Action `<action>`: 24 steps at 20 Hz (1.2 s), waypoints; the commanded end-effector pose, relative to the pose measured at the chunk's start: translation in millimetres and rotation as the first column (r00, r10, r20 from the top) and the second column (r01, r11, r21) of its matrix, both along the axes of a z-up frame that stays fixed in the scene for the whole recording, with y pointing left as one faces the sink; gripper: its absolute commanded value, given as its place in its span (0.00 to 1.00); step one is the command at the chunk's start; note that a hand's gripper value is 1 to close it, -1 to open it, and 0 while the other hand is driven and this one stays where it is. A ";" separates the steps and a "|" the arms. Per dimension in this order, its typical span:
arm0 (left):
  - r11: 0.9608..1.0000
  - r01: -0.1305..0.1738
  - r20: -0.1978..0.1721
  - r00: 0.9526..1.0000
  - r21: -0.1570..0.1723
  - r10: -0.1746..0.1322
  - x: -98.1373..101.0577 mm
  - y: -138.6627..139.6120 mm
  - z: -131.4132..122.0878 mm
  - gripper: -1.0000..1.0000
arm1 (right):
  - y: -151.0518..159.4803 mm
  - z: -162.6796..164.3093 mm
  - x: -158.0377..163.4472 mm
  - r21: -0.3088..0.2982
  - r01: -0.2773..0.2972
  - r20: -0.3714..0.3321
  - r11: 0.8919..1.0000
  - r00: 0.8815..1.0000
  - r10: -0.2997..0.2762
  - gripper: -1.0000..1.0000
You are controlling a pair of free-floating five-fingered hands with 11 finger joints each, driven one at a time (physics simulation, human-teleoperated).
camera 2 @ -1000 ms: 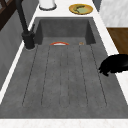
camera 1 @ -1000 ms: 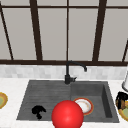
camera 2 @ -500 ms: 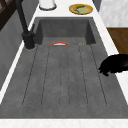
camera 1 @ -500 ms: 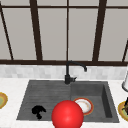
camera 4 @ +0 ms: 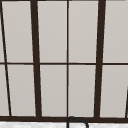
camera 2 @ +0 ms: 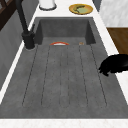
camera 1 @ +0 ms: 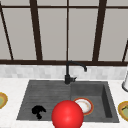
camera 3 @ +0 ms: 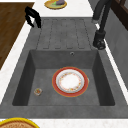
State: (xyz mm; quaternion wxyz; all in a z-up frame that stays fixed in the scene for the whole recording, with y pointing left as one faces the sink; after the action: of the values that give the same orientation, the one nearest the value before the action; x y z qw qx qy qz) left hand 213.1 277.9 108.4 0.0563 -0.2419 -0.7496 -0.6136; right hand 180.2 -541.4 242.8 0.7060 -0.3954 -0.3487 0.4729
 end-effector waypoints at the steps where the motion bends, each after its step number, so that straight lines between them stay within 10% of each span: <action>1: 1.000 0.000 0.000 1.000 0.000 0.000 0.0 0.0 0.0 0.50 | -10.6 -21.4 17.5 0.013 0.018 0.035 1.000 0.999 -0.018 1.00; 8: 1.000 0.000 0.000 1.000 0.000 0.000 0.0 0.0 0.0 0.50 | -3.2 -45.7 41.1 -0.030 0.086 0.008 0.996 0.996 -0.085 1.00; 13: 1.000 0.000 0.000 1.000 0.000 0.000 0.0 0.0 0.0 0.50 | 23.1 -72.1 42.1 -0.181 0.068 -0.030 0.981 0.997 -0.074 1.00; 19: 1.000 0.000 0.000 1.000 0.000 0.000 0.0 0.0 0.0 0.50 | 9.1 -103.5 44.4 -0.108 0.060 0.024 0.992 0.998 -0.058 1.00; 20: 1.000 0.000 0.000 1.000 0.000 0.000 0.0 0.0 0.0 0.50 | 10.0 -97.5 42.3 -0.107 0.060 0.040 0.992 0.998 -0.056 0.00; 24: 1.000 0.000 0.000 1.000 0.000 0.000 0.0 0.0 0.0 0.50 | 3.2 -81.8 27.0 -0.084 0.054 0.046 0.995 0.998 -0.051 0.00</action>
State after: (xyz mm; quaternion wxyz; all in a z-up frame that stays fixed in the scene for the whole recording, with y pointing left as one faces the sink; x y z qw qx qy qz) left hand 213.1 277.9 108.4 0.0563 -0.2419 -0.7496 -0.6136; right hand 208.7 -528.9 141.6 0.7002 -0.4328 -0.3181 0.4703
